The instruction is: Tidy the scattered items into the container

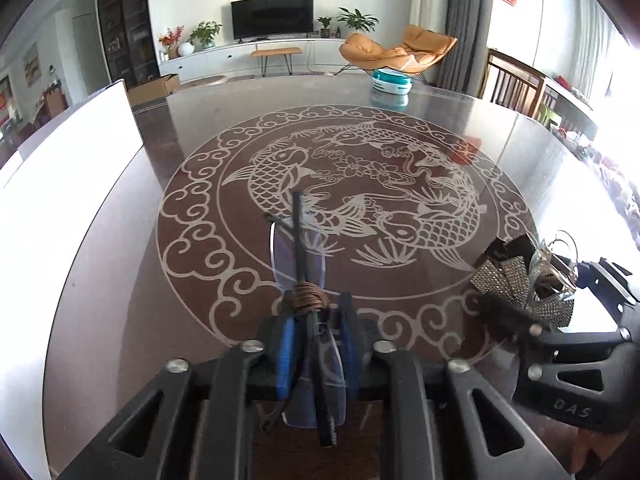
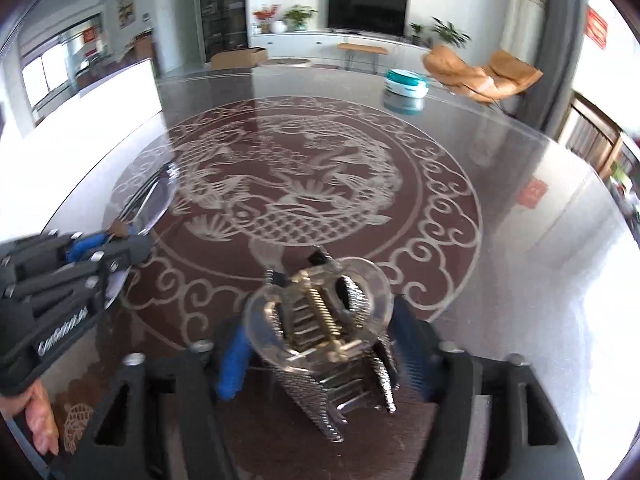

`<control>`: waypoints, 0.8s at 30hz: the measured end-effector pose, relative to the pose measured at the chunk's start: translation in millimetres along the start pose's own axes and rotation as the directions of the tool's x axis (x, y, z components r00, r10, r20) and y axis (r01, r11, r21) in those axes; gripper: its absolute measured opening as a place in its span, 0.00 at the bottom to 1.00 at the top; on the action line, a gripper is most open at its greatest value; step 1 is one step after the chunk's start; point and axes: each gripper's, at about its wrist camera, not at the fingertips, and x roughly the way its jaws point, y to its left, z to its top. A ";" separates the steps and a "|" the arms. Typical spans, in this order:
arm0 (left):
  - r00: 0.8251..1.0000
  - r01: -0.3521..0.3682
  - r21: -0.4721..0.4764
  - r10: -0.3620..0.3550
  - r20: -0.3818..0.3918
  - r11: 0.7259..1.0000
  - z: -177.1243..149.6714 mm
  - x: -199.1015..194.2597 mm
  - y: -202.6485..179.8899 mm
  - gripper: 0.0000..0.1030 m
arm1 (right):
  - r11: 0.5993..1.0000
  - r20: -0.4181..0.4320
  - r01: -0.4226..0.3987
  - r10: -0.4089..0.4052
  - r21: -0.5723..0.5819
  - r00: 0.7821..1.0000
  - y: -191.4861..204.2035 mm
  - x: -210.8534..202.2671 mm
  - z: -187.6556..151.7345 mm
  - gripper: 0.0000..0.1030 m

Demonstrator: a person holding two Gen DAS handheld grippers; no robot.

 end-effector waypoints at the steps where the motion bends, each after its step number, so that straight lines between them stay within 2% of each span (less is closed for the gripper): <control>1: 1.000 -0.018 -0.003 0.018 -0.012 1.000 0.5 1.5 -0.4 0.77 | 1.000 -0.005 -0.022 0.022 0.016 1.000 -3.3 0.9 0.2 0.87; 2: 0.998 -0.044 -0.024 0.043 -0.045 0.999 1.5 6.0 3.2 0.92 | 0.999 -0.003 -0.031 0.031 0.019 1.000 -4.2 0.6 0.1 0.88; 3: 0.997 -0.050 -0.049 0.046 -0.067 0.998 3.0 9.7 7.9 0.98 | 0.999 -0.005 -0.033 0.033 0.016 0.999 -3.9 0.5 -0.5 0.88; 5: 0.998 -0.030 -0.089 0.024 -0.063 0.996 3.8 10.1 16.4 0.99 | 0.999 -0.007 -0.035 0.035 0.012 0.999 -3.2 -0.4 -1.5 0.90; 8: 0.995 -0.060 -0.052 0.056 -0.078 0.997 3.8 12.4 9.1 1.00 | 1.000 -0.012 -0.029 0.029 0.004 1.000 -2.3 -1.0 -1.2 0.91; 24: 0.996 -0.055 -0.057 0.051 -0.078 0.997 3.5 12.8 9.2 1.00 | 1.000 -0.015 -0.027 0.027 0.004 1.000 -1.8 2.7 3.4 0.93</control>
